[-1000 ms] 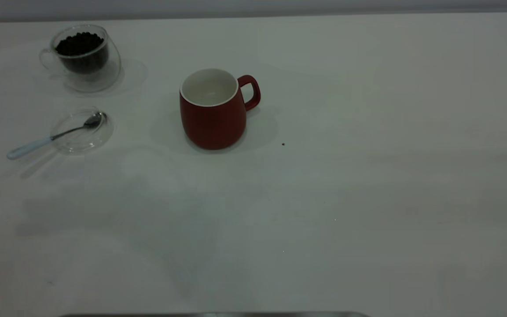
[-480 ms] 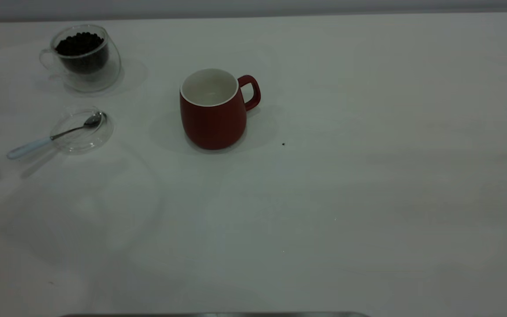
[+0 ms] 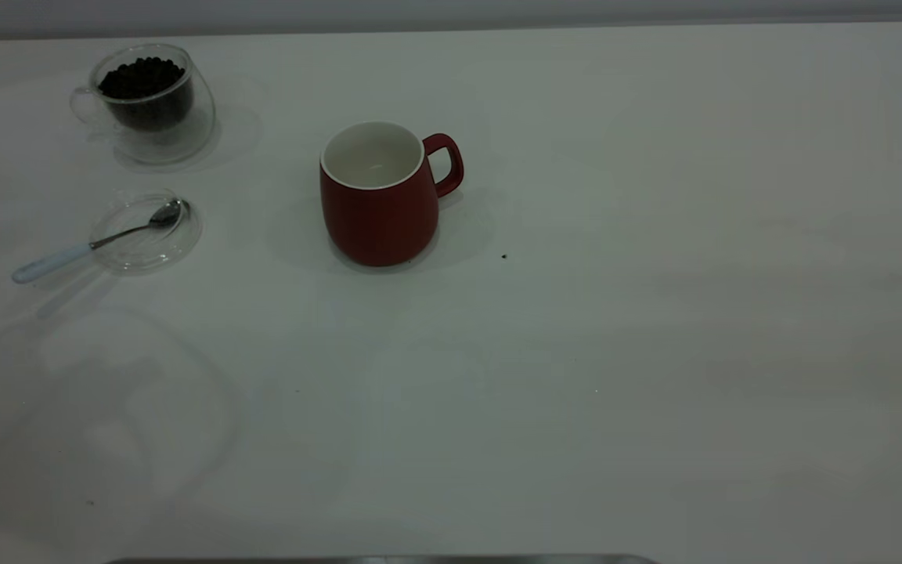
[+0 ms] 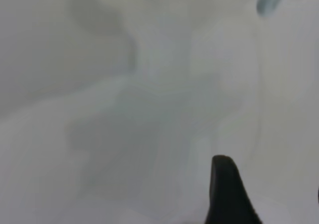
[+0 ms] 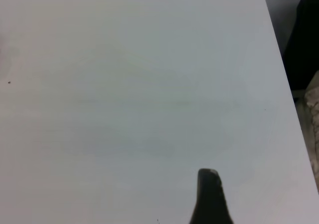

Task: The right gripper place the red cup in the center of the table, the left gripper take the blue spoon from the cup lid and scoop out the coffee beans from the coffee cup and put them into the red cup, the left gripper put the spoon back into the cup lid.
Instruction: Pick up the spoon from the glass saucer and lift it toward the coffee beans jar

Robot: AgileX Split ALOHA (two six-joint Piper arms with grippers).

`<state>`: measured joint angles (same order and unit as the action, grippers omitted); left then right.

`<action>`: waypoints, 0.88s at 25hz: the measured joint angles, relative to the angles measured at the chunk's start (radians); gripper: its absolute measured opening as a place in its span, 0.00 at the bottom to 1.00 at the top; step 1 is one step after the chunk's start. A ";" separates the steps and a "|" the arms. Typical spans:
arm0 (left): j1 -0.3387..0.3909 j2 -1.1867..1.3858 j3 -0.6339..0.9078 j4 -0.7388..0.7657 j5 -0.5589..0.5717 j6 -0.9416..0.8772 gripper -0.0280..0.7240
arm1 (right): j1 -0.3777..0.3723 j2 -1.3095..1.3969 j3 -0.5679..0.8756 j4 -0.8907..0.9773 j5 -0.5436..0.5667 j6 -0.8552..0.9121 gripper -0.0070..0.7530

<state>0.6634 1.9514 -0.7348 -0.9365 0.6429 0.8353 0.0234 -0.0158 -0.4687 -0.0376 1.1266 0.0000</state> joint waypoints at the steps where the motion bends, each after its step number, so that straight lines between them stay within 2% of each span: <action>1: 0.000 0.000 0.013 -0.054 -0.026 0.042 0.68 | 0.000 0.000 0.000 0.000 0.000 0.000 0.76; 5: 0.000 0.000 0.037 -0.220 -0.059 0.186 0.68 | 0.000 0.000 0.000 0.000 0.000 0.000 0.76; 17: 0.000 0.005 0.051 -0.440 -0.083 0.562 0.70 | 0.000 0.000 0.000 0.000 0.000 0.000 0.76; 22: 0.000 0.075 0.051 -0.530 -0.060 0.625 0.73 | 0.000 0.000 0.000 0.000 0.000 0.000 0.76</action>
<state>0.6634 2.0261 -0.6834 -1.4662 0.5826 1.4598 0.0234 -0.0158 -0.4687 -0.0376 1.1266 0.0000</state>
